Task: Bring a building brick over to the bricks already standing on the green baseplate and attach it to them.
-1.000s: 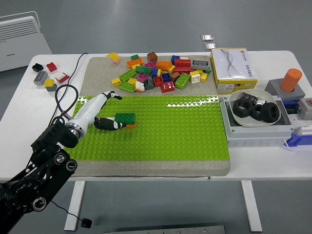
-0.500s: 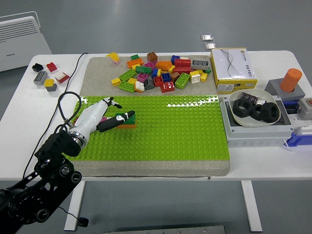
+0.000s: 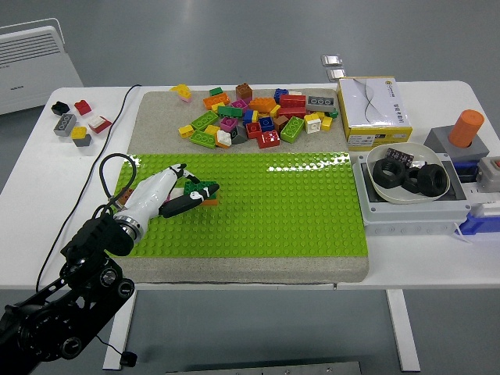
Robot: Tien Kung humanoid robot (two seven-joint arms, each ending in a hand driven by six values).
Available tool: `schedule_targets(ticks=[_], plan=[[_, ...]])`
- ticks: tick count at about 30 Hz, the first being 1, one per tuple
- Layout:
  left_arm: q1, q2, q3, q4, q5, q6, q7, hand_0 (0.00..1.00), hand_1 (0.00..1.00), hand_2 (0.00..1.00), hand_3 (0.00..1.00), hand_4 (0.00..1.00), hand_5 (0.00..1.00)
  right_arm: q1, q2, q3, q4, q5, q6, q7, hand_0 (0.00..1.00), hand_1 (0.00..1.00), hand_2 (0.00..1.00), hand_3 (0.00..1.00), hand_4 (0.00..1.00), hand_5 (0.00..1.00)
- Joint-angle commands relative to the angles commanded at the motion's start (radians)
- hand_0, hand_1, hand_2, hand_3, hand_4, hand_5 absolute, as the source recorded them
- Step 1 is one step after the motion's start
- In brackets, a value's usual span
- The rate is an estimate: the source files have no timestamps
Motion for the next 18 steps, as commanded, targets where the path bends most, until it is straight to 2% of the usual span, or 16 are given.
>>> schedule_targets(ticks=[18], plan=[[0.001, -0.005, 0.005, 0.033, -0.016, 0.002, -0.006, 0.973, 0.966, 0.963, 0.691, 0.92, 0.998, -0.001, 0.001, -0.012, 0.0, 0.011, -0.001, 0.0, 0.514, 0.709, 0.739, 0.765, 0.809, 0.838]])
